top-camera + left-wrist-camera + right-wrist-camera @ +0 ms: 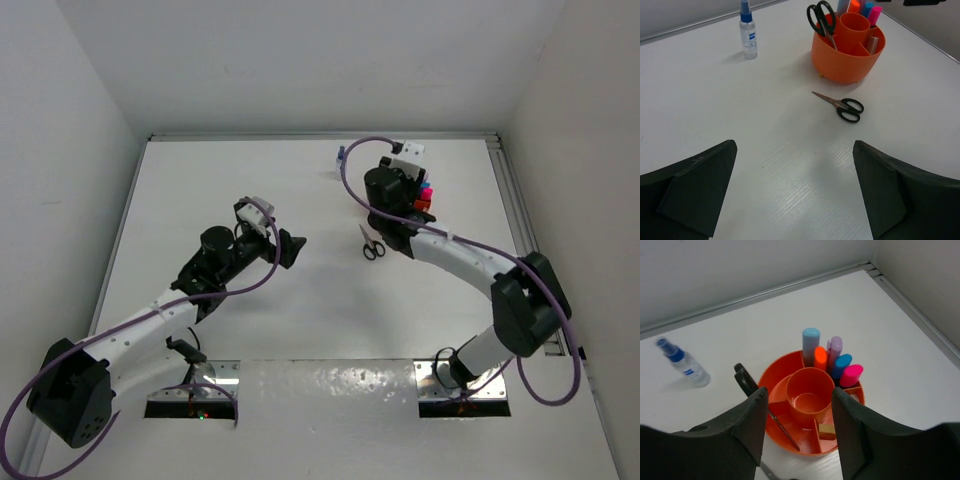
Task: Sort the stationery into containers
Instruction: Place the scissors in the storage box, then pick up the stationery from the center of the board, then place the scissors in the storage box.
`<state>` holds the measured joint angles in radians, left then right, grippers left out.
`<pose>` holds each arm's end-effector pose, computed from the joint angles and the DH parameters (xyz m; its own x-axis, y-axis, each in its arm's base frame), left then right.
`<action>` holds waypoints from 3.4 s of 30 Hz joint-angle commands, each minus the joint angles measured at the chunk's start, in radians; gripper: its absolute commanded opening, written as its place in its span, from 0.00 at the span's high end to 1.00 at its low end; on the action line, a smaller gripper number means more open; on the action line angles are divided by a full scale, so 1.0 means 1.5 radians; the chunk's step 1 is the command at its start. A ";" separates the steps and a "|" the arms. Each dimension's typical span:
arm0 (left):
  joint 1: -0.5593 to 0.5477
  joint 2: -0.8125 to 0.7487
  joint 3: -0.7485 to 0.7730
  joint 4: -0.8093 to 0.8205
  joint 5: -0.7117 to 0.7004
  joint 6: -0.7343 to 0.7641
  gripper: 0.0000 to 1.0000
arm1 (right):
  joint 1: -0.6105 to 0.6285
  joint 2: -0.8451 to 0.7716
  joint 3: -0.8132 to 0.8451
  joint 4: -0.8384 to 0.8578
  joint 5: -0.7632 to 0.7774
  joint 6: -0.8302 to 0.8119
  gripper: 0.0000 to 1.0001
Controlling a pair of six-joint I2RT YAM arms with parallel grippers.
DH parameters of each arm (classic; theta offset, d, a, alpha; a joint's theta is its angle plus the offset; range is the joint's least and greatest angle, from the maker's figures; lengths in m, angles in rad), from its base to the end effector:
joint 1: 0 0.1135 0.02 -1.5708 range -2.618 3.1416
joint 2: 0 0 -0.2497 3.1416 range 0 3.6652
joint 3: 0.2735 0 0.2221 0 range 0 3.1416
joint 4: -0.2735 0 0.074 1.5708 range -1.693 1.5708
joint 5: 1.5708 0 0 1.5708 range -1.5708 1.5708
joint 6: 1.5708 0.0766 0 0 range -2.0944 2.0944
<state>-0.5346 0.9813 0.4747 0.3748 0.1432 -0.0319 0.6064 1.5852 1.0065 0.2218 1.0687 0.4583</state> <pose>0.2059 -0.1346 0.2501 -0.1330 0.0421 -0.9902 0.6221 0.7813 -0.0504 0.3171 0.1382 0.2577 -0.0802 0.2035 -0.9758 0.4863 0.8625 0.1399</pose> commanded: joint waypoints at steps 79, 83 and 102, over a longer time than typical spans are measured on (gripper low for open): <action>-0.084 0.139 -0.036 -0.028 0.303 0.859 0.11 | -0.020 0.080 0.083 -0.409 -0.815 0.068 1.00; -0.102 0.157 -0.022 -0.031 0.291 0.886 0.44 | 0.009 0.073 0.100 -0.391 -0.818 0.097 1.00; -0.106 0.175 -0.021 -0.011 0.203 0.896 0.44 | 0.079 0.083 0.174 -0.425 -0.829 0.098 1.00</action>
<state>-0.6861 1.2560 0.4232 0.3195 0.4629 1.3178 0.7113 1.7309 1.2320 -0.4126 -0.1593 0.6056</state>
